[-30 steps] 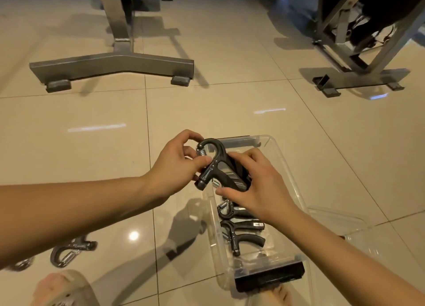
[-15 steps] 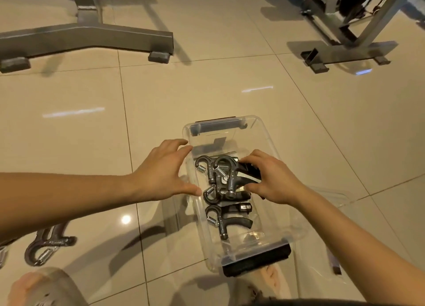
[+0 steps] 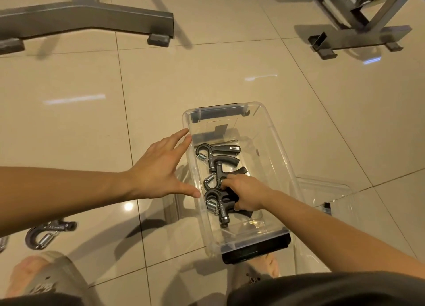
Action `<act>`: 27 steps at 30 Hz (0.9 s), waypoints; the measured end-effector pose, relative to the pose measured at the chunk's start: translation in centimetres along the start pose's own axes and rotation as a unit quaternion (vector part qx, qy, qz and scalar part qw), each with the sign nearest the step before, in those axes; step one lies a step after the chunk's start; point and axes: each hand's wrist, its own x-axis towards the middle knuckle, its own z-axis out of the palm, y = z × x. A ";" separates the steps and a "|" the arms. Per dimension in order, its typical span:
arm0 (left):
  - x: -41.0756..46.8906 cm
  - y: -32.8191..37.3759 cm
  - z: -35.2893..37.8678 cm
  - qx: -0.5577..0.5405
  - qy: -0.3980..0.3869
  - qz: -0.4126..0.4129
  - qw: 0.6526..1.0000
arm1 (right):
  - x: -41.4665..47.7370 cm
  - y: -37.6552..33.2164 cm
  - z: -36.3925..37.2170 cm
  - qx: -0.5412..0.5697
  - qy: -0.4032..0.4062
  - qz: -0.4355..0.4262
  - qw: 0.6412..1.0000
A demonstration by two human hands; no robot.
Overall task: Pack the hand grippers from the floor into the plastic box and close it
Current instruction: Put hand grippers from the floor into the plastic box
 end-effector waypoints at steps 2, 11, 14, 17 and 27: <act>0.0 0.0 0.2 -0.011 0.003 -0.001 1.000 | 0.1 0.0 0.6 -0.012 0.006 -0.006 1.000; -0.1 0.0 0.2 -0.024 0.001 -0.001 1.000 | -0.2 -0.1 1.2 -0.056 0.005 -0.006 0.998; -0.1 0.2 -0.1 -0.030 -0.016 0.000 0.999 | -0.7 -0.1 0.5 -0.015 0.027 0.011 0.999; -0.8 -0.1 -0.6 -0.043 -0.049 -0.011 0.998 | -1.2 -0.7 -1.7 0.033 0.077 0.022 0.996; -10.3 -0.6 -11.4 0.020 0.018 -0.081 0.996 | -3.8 -9.6 -19.2 0.002 0.328 -0.064 0.943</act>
